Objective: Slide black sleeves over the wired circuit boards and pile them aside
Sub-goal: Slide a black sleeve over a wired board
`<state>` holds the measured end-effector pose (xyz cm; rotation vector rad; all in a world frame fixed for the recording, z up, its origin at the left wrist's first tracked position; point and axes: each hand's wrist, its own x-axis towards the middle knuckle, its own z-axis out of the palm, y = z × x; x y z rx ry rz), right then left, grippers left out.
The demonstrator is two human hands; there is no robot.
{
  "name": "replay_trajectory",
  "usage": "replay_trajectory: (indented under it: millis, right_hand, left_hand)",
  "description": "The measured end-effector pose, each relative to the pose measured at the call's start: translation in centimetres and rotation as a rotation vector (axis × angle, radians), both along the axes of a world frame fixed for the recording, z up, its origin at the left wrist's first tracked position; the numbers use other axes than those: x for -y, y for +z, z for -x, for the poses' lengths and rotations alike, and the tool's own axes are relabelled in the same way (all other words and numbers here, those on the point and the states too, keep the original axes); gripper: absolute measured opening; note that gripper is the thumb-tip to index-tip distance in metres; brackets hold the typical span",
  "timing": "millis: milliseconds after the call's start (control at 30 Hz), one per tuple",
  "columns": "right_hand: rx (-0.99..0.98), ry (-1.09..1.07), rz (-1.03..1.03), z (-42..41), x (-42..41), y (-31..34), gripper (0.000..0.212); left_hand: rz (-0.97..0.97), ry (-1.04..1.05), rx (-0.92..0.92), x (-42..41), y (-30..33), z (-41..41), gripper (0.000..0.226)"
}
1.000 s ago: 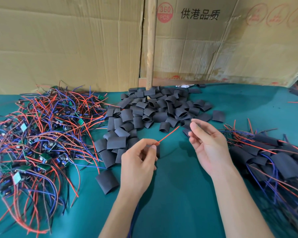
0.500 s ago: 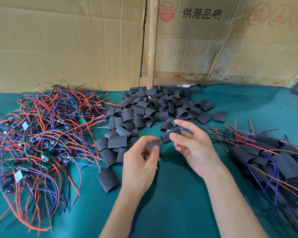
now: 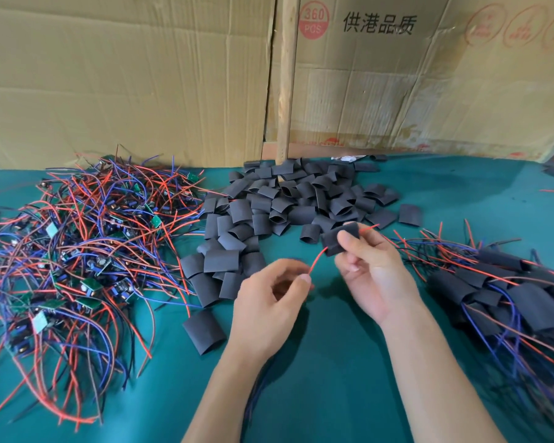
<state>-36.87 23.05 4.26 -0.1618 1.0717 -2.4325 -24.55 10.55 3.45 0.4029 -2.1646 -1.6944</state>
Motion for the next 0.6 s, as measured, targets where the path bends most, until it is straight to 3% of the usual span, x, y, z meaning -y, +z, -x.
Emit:
replay_trajectory:
  millis: [300, 500, 600]
  right_hand:
    - [0.098, -0.048, 0.204, -0.05, -0.69, 0.64, 0.026]
    - [0.11, -0.047, 0.213, -0.43, -0.28, 0.48, 0.028]
    - [0.053, -0.028, 0.16, -0.14, -0.38, 0.23, 0.022]
  left_hand:
    - [0.063, -0.05, 0.06, 0.38, 0.07, -0.15, 0.023]
    - [0.137, -0.04, 0.099, -0.15, 0.06, 0.01, 0.028]
    - [0.067, 0.012, 0.049, -0.03, -0.12, 0.13, 0.024]
